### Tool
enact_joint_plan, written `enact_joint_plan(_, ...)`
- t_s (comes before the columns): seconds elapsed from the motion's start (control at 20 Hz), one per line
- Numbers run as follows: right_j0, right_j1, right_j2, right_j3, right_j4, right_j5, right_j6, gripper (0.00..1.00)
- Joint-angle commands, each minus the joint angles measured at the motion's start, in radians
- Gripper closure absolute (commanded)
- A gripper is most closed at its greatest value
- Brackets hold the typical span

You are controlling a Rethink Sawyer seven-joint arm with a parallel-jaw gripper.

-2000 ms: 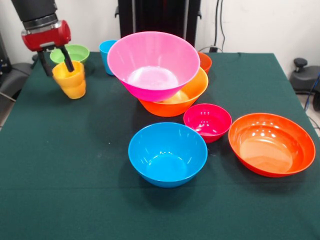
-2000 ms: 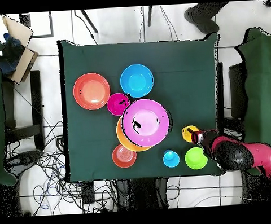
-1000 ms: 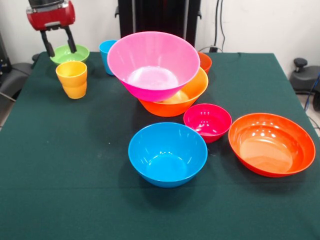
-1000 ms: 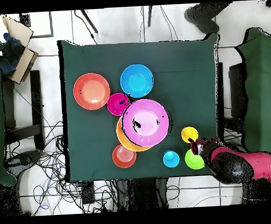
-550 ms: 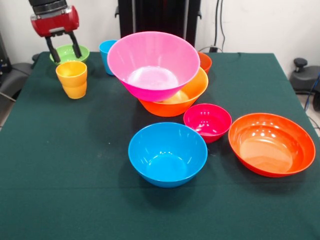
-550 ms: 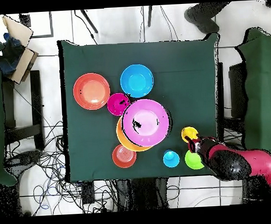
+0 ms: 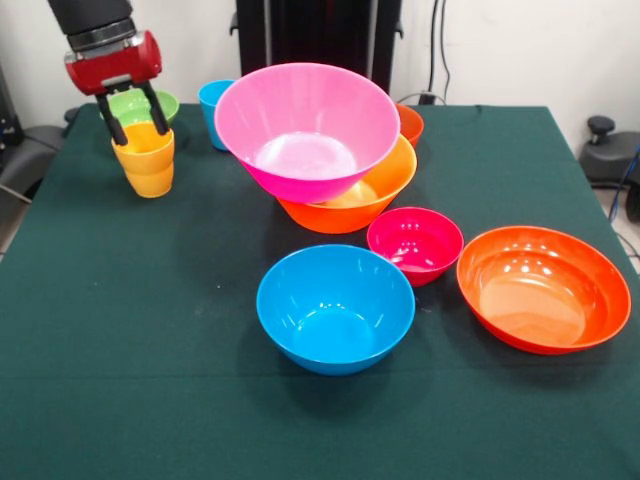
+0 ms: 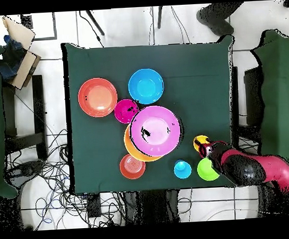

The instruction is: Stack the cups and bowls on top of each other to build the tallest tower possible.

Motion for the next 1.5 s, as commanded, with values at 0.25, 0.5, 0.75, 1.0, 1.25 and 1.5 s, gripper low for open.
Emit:
enact_joint_plan(0.25,0.003,-0.046,0.014,-0.06,0.026,0.151,-0.371,0.0)
enact_joint_plan(0.5,0.008,-0.066,0.009,-0.032,0.017,0.121,-0.317,0.0)
enact_joint_plan(0.75,0.016,-0.076,0.004,-0.022,0.012,0.103,-0.289,0.0)
enact_joint_plan(1.0,0.018,-0.022,0.0,-0.08,0.024,0.145,-0.368,0.0)
enact_joint_plan(1.25,0.043,0.022,-0.03,-0.098,-0.022,0.103,-0.342,0.0)
enact_joint_plan(1.5,0.057,0.143,-0.073,-0.162,-0.081,0.043,-0.346,0.0)
